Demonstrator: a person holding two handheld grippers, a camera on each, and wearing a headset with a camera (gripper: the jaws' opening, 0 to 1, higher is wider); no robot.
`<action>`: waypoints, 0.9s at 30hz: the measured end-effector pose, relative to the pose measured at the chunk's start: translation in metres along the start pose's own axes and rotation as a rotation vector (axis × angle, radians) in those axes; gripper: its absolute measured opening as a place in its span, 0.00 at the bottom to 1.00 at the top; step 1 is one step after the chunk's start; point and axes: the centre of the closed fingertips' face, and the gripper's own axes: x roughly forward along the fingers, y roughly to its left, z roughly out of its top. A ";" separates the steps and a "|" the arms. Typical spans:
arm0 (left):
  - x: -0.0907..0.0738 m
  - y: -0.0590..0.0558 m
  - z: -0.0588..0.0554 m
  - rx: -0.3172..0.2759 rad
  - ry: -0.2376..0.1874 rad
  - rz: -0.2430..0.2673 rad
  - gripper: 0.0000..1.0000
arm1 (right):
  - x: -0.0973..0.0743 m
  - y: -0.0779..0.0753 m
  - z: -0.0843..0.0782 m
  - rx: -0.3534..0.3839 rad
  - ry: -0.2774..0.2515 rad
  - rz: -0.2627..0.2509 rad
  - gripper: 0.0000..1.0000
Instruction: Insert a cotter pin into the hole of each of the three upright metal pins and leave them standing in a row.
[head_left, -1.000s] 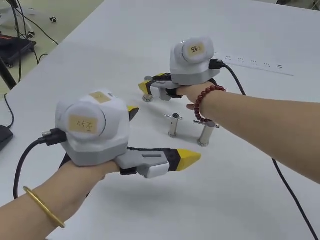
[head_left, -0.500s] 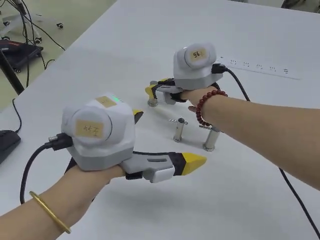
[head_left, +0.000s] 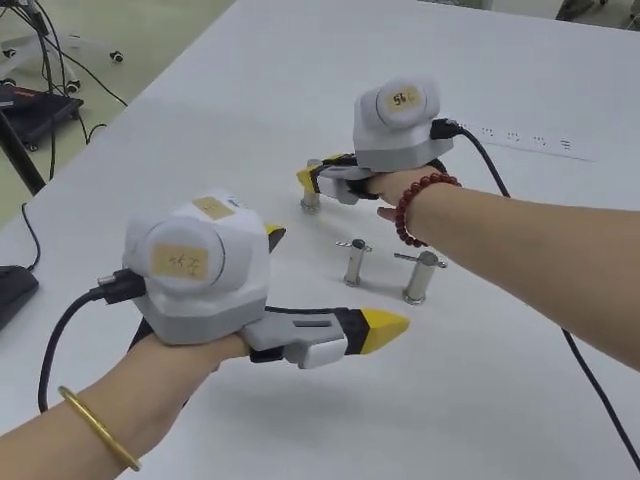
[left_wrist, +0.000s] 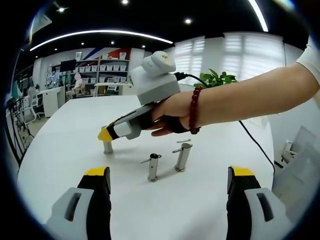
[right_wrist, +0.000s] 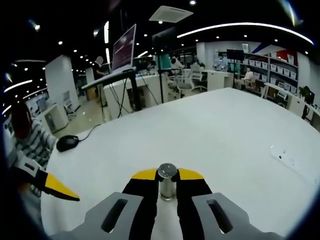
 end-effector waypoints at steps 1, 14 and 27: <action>0.000 -0.001 0.000 0.001 0.000 -0.002 0.98 | -0.004 -0.002 -0.001 -0.011 0.008 -0.003 0.13; -0.002 -0.004 0.001 -0.002 0.005 -0.004 0.97 | -0.046 -0.031 -0.020 -0.046 0.047 -0.023 0.13; -0.003 -0.010 0.007 0.007 0.004 -0.002 0.95 | -0.101 -0.054 -0.048 -0.005 0.053 -0.073 0.13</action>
